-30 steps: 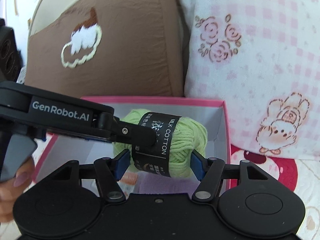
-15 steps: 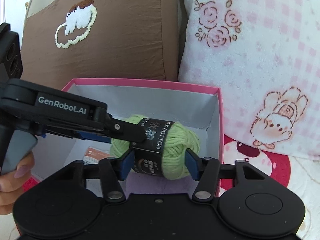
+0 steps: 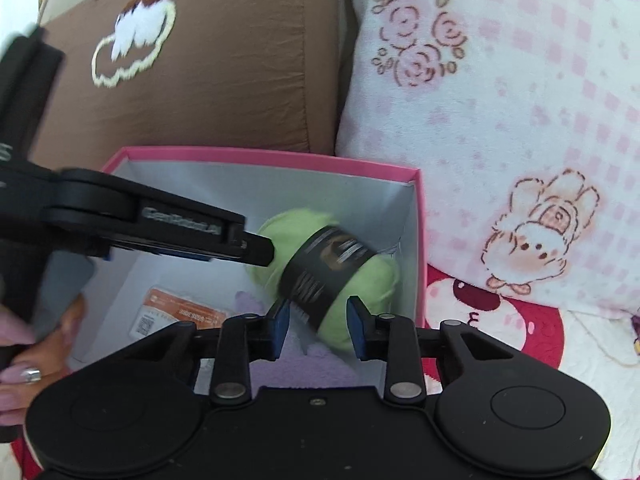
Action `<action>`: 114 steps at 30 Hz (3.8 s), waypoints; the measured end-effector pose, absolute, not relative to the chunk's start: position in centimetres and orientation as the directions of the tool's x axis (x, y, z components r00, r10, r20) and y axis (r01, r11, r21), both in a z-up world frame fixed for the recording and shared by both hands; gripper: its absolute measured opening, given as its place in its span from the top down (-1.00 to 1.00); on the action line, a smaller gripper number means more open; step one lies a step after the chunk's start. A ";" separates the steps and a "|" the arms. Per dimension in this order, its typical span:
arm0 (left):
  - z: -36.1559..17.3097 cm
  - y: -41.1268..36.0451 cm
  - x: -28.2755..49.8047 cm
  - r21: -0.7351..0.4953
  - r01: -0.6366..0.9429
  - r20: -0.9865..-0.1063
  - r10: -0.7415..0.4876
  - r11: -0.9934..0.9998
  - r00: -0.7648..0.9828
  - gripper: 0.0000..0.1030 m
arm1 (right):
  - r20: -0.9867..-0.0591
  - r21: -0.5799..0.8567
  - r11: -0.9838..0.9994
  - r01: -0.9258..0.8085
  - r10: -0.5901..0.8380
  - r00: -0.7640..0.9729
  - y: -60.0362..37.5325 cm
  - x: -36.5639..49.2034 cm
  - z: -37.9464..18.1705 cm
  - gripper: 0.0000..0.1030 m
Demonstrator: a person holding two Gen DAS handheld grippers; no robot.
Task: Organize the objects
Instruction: 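Lower the yarn ball into the pink box and open the left gripper, then withdraw the left gripper and move it toward the orange sponge, then lower the left gripper onto the orange egg-shaped sponge and close on it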
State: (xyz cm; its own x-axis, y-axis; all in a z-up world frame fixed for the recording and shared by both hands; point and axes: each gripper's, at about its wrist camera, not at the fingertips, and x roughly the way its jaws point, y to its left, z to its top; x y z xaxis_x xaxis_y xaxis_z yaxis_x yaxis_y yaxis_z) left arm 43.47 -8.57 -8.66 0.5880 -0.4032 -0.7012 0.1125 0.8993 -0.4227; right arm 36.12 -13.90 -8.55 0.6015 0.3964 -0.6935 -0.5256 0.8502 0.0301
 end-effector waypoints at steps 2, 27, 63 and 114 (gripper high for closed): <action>-8.6 -9.0 43.9 -0.427 0.124 -0.700 -0.414 0.896 0.582 -0.06 | -0.685 0.058 0.844 -0.533 0.422 0.594 -14.5 36.2 -8.1 0.31; -2.4 -7.9 38.2 -0.413 0.146 -0.722 -0.421 0.899 0.549 -0.06 | -0.687 0.130 0.828 -0.545 0.472 0.552 -15.7 32.7 -5.4 -0.04; 9.9 -5.2 19.5 -0.142 0.333 -0.769 -0.315 0.932 0.556 -0.79 | -0.630 -0.055 0.759 -0.649 0.477 0.612 -17.5 14.5 3.2 -0.89; -10.7 -10.2 15.1 -0.510 0.314 -0.756 -0.592 0.801 0.281 -0.77 | -0.911 -0.118 0.289 -0.950 0.350 0.219 -19.3 10.6 -12.5 -0.65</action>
State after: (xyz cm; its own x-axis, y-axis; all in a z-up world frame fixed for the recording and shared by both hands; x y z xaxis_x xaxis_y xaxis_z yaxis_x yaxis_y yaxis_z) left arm 15.07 -10.20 -10.69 0.2810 -0.5917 -0.7556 0.3137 0.8007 -0.5104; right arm 10.61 -19.34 -12.53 0.2191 0.3499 -0.9108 -0.9501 0.2891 -0.1175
